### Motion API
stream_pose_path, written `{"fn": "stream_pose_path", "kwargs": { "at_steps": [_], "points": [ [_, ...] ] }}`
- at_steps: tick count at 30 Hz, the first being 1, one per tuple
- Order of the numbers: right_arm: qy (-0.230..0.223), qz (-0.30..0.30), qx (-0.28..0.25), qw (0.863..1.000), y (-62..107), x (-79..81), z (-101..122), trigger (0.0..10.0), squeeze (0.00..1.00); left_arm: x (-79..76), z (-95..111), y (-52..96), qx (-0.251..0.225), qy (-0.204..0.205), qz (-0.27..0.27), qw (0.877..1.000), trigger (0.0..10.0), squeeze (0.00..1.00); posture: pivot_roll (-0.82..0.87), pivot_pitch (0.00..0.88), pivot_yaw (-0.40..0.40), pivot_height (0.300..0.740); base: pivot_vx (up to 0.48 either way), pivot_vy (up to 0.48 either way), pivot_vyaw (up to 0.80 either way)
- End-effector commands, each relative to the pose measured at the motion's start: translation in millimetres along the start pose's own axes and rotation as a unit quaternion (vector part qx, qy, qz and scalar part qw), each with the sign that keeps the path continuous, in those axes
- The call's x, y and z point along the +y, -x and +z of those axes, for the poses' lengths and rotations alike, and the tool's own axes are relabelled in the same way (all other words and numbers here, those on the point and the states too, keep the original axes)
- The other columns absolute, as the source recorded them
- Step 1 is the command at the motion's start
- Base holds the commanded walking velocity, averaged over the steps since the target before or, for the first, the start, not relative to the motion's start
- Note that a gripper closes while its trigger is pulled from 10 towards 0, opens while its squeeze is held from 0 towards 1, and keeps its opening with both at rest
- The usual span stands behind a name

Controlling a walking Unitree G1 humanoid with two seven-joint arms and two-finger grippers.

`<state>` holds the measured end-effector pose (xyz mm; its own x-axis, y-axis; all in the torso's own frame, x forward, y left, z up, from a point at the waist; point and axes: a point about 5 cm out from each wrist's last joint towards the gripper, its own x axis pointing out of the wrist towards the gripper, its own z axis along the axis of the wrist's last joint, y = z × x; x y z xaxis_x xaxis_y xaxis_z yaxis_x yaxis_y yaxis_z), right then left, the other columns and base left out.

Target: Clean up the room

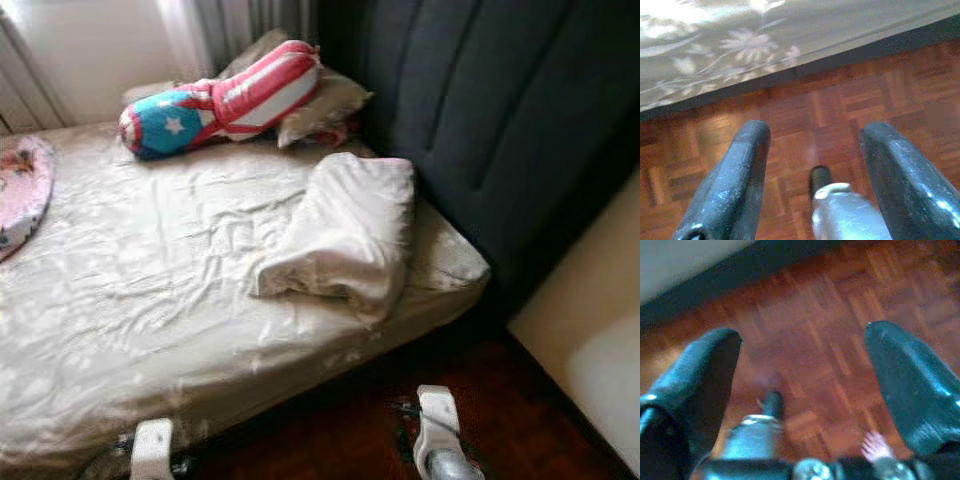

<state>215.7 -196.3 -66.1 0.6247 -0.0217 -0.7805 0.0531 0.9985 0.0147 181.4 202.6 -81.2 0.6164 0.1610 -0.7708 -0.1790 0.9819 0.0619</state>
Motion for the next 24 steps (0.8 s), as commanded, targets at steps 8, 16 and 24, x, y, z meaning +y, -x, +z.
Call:
{"fn": "stream_pose_path", "kwargs": {
  "at_steps": [8,16,24],
  "points": [
    [-0.001,-0.012,0.007,1.000,2.2,-9.0,-6.6,10.0,0.00,-5.0,3.0,-0.9,-0.001,0.003,-0.007,1.000,10.0,0.00,-0.03,0.000,-0.024,0.719,0.317,0.000,0.00],
    [0.003,-0.012,0.008,1.000,2.3,-9.1,-7.2,10.0,0.00,-5.0,2.4,-0.8,0.000,0.002,-0.008,1.000,10.0,0.00,-0.03,0.000,-0.024,0.719,0.318,0.000,0.00],
    [0.014,-0.013,0.006,1.000,2.1,-9.2,-5.5,10.0,0.00,-4.6,3.1,-1.0,0.000,0.002,-0.006,1.000,10.0,0.00,-0.03,0.000,-0.026,0.719,0.284,0.000,0.10]
  ]
}}
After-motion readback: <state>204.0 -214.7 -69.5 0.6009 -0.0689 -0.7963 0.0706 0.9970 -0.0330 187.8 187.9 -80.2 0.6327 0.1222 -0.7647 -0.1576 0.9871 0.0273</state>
